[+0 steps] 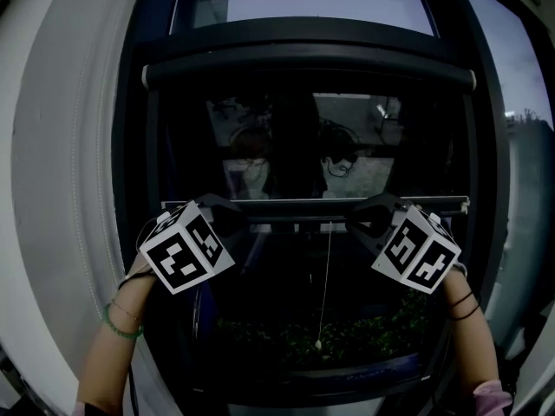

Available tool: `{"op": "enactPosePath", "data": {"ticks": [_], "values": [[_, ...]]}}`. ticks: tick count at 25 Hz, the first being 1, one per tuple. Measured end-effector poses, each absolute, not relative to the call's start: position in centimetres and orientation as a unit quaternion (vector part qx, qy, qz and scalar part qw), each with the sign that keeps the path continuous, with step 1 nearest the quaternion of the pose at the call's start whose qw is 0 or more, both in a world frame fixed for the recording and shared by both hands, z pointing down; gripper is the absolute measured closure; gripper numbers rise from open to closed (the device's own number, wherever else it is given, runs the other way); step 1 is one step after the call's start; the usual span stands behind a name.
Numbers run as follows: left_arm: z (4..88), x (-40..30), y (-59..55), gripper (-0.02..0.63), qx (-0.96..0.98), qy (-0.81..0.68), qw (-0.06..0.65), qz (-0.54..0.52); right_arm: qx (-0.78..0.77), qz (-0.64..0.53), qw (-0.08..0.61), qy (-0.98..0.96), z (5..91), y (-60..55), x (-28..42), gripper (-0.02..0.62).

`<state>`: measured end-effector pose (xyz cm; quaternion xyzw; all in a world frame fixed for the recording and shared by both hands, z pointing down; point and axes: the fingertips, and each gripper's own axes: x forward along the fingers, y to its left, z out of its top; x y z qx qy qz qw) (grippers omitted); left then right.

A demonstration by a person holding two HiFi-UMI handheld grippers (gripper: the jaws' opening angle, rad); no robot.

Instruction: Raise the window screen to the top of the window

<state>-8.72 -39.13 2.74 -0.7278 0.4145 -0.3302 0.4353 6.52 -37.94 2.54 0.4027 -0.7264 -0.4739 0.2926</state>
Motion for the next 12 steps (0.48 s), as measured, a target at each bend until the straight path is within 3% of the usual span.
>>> {"op": "enactPosePath", "data": {"ticks": [12], "values": [[-6.2,-8.5,-39.4,0.561,-0.688,0.446,0.466,-0.332,0.425,-0.496,0.279,-0.704,-6.4,-38.1,6.7,0.561]]}}
